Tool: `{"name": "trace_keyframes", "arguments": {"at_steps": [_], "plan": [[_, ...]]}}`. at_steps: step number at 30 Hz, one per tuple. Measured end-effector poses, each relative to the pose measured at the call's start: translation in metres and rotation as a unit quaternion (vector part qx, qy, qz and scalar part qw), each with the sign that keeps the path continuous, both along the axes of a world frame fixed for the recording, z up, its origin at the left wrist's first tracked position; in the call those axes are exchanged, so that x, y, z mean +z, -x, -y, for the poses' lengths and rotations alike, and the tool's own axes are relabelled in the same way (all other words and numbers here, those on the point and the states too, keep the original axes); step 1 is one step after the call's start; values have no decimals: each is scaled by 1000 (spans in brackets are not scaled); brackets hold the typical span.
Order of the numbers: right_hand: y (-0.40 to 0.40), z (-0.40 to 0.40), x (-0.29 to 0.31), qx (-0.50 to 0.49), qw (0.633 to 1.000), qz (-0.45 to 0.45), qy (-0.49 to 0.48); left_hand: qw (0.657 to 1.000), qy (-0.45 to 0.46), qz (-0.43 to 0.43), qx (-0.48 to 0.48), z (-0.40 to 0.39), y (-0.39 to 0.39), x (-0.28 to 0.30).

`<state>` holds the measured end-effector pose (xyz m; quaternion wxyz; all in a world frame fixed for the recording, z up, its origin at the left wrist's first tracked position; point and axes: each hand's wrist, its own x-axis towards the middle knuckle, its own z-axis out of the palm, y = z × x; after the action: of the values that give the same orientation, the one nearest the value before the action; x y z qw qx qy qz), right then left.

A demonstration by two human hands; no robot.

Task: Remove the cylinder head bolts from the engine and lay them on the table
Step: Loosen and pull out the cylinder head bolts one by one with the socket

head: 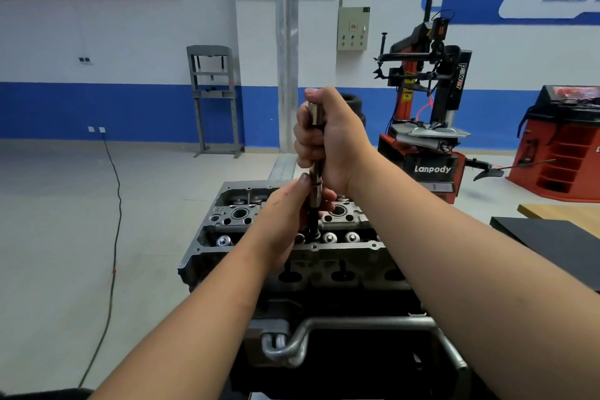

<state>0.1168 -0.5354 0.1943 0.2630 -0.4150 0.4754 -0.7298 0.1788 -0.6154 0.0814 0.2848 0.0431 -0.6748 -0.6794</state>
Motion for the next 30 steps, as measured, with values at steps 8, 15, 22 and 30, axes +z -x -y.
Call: {"name": "trace_keyframes", "arguments": {"at_steps": [8, 15, 22, 30], "plan": [[-24, 2, -8, -249, 966, -68, 5, 1000, -4, -28, -1, 2, 2, 2], [-23, 5, 0, -165, 982, -92, 5, 995, -25, -31, 89, 0, 7, 1], [-6, -4, 3, 1, 999, -52, 0, 1000, -7, 5, -9, 4, -1, 0], [-10, -1, -2, -43, 997, -56, 29, 999, -31, -44, -1, 3, 0, 0]]}}
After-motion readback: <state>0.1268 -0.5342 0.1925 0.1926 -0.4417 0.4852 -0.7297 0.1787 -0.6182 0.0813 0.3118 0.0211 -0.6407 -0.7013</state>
